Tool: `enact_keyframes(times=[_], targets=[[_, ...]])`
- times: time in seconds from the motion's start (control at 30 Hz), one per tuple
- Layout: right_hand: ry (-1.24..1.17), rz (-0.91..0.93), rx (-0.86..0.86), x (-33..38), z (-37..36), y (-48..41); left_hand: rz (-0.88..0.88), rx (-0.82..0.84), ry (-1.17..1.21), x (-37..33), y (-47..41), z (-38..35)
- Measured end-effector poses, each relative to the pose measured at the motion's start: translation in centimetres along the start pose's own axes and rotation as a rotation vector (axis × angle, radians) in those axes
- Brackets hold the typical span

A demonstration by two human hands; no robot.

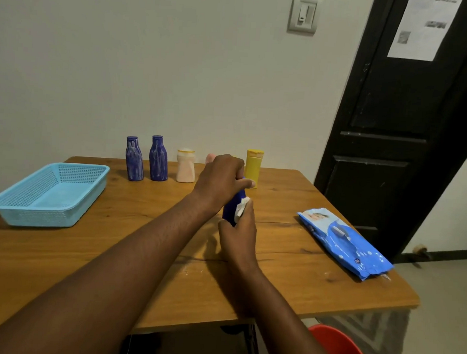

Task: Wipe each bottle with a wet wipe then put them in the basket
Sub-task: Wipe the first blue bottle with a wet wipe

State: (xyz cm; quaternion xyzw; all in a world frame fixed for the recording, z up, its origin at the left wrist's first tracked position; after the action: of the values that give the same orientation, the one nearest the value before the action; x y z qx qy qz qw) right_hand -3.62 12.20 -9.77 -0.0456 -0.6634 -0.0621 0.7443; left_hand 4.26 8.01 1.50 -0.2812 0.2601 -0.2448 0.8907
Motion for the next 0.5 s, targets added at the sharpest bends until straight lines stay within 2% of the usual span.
enact_keyframes(times=[0.2,0.5], targets=[[0.005,0.070,-0.047,2.2,-0.1,-1.8,-0.005,0.016,-0.063,-0.7,-0.3,0.0],[0.034,-0.108,0.058,-0.3,1.0,-1.5,0.004,0.152,-0.061,-0.5,-1.1,0.7]])
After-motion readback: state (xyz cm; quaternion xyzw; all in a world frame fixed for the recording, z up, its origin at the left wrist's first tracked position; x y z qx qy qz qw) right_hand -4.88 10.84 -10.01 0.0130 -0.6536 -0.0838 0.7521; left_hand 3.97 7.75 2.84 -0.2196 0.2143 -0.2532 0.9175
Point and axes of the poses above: each hand's wrist, its own y-axis away from the middle knuckle, its own z-axis out of the back of the hand, x = y × z, the point moved 3 cm from there along -y, towards the middle knuckle, and after that the axes turned 13 degrees about -z, right-handed, at the moved point
